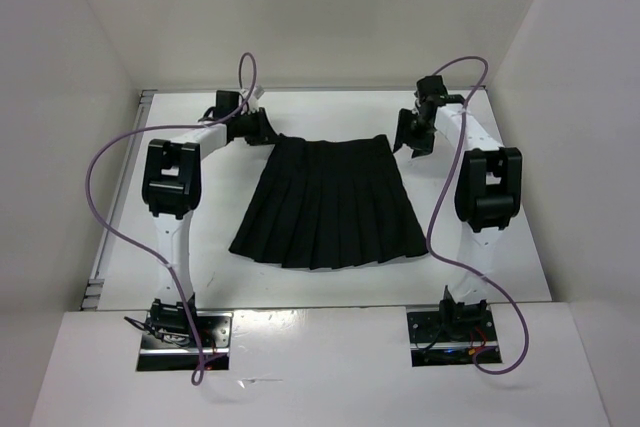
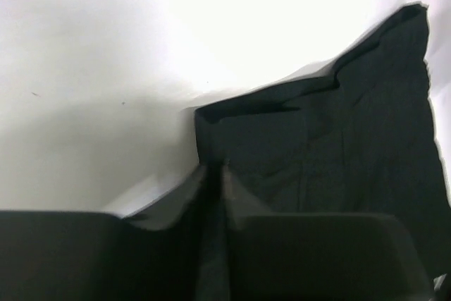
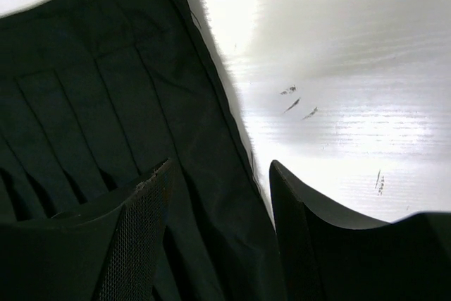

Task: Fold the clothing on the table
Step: Fold the skirt

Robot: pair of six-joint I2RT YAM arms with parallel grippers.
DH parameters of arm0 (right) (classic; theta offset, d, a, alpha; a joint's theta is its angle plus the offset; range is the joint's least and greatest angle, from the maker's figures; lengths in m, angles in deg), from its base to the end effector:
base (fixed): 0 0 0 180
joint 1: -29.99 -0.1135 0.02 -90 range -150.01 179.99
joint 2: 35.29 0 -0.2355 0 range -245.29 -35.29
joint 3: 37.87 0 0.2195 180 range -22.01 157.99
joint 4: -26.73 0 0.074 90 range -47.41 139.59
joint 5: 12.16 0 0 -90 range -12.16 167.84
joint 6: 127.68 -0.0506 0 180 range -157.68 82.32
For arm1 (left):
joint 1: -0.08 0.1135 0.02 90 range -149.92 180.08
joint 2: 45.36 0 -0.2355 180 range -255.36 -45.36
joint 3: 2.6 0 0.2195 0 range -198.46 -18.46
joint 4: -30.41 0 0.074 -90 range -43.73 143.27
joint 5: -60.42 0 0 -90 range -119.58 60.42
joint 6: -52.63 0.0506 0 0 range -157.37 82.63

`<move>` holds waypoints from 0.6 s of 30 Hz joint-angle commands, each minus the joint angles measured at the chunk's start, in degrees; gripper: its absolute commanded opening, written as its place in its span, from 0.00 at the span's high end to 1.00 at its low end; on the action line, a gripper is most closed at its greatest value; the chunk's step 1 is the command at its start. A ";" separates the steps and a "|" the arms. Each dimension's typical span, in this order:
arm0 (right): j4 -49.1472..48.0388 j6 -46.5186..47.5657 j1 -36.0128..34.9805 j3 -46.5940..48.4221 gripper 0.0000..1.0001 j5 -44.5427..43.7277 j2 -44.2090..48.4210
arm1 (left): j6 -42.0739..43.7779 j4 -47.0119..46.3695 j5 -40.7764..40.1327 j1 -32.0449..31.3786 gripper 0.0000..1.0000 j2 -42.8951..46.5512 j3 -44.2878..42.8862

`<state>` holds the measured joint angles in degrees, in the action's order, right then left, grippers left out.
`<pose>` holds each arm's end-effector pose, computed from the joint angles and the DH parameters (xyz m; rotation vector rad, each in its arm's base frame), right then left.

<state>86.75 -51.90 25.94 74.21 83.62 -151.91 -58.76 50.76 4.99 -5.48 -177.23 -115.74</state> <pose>0.3964 0.0332 0.1944 0.2094 2.7018 0.2322 0.4698 -0.0746 0.1455 0.0203 2.2720 -0.9295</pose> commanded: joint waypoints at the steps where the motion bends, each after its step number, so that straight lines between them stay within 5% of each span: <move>1: -3.99 0.68 1.07 4.14 0.38 2.91 -0.97 | -0.05 -0.01 1.99 -0.41 0.89 -1.90 -1.51; 3: -5.57 1.47 1.07 5.02 0.38 4.41 -2.73 | -0.06 -0.54 2.00 -0.41 1.00 -1.90 -0.38; 18: -9.97 2.18 1.07 13.64 0.40 12.23 -14.52 | -1.82 -1.24 0.85 -0.41 1.00 1.62 2.53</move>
<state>79.93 -50.19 26.77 84.73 93.15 -165.94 -60.29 50.08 5.25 -5.65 -178.22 -114.14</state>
